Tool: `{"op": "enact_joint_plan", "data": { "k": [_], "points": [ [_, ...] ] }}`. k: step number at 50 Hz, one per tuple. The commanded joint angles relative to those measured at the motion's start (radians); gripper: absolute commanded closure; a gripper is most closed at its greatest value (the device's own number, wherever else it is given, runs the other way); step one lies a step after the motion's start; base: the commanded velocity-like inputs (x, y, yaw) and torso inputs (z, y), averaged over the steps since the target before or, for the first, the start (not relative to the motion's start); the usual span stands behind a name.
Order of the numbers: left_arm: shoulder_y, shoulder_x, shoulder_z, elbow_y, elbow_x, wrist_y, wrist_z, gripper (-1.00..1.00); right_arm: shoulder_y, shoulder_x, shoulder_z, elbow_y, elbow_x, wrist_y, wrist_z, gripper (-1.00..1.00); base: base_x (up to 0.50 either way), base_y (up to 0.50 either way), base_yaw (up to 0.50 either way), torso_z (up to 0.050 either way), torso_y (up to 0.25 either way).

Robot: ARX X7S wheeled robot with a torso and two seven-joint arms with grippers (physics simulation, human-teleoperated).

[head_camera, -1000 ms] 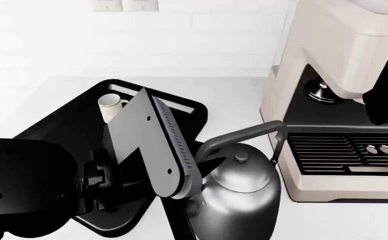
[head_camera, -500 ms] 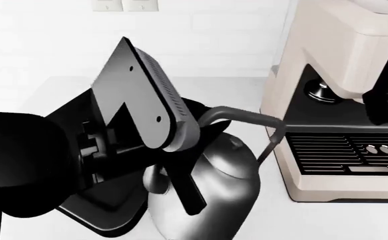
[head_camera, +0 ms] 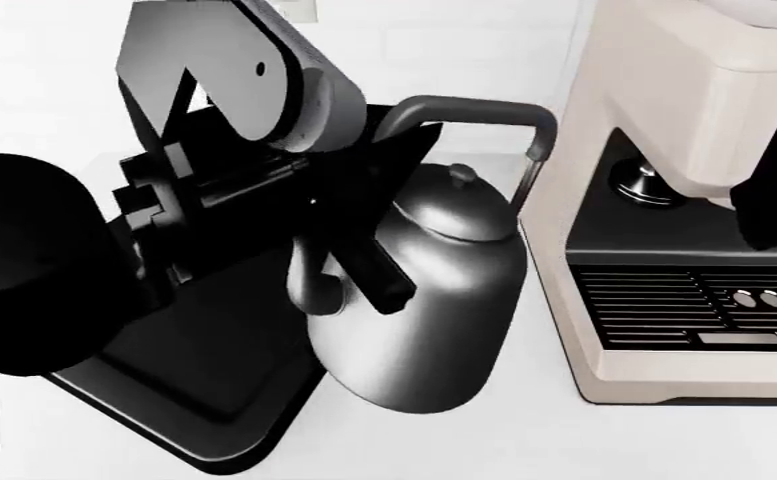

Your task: Pick the kettle from the counter and place it on the tray. Then pick the mug from the cabinet and place it on the tray. Then close the cabinet doors.

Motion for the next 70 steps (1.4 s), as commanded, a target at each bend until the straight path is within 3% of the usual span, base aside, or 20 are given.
{"op": "enact_joint_plan", "data": {
  "k": [1, 17, 47, 70],
  "points": [
    [-0.077, 0.018, -0.086, -0.06, 0.22, 0.072, -0.071, 1.0, -0.005, -0.009, 0.011, 0.002, 0.002, 0.013, 0.0, -1.0, 0.0, 0.0, 0.0, 0.0, 0.01],
    [-0.12, -0.026, -0.113, -0.119, 0.307, 0.114, -0.085, 1.0, -0.006, -0.026, 0.013, 0.004, -0.002, 0.03, -0.001, -1.0, 0.0, 0.0, 0.0, 0.002, 0.003],
    [0.03, -0.183, -0.185, -0.102, 0.344, 0.16, -0.057, 1.0, 0.005, -0.062, -0.013, 0.017, -0.026, 0.058, 0.002, -1.0, 0.0, 0.0, 0.0, 0.001, 0.004],
    [0.108, -0.231, -0.214, -0.1, 0.365, 0.195, -0.045, 1.0, -0.011, -0.085, 0.002, 0.016, -0.039, 0.08, -0.01, -1.0, 0.0, 0.0, 0.0, 0.001, 0.004]
  ]
}}
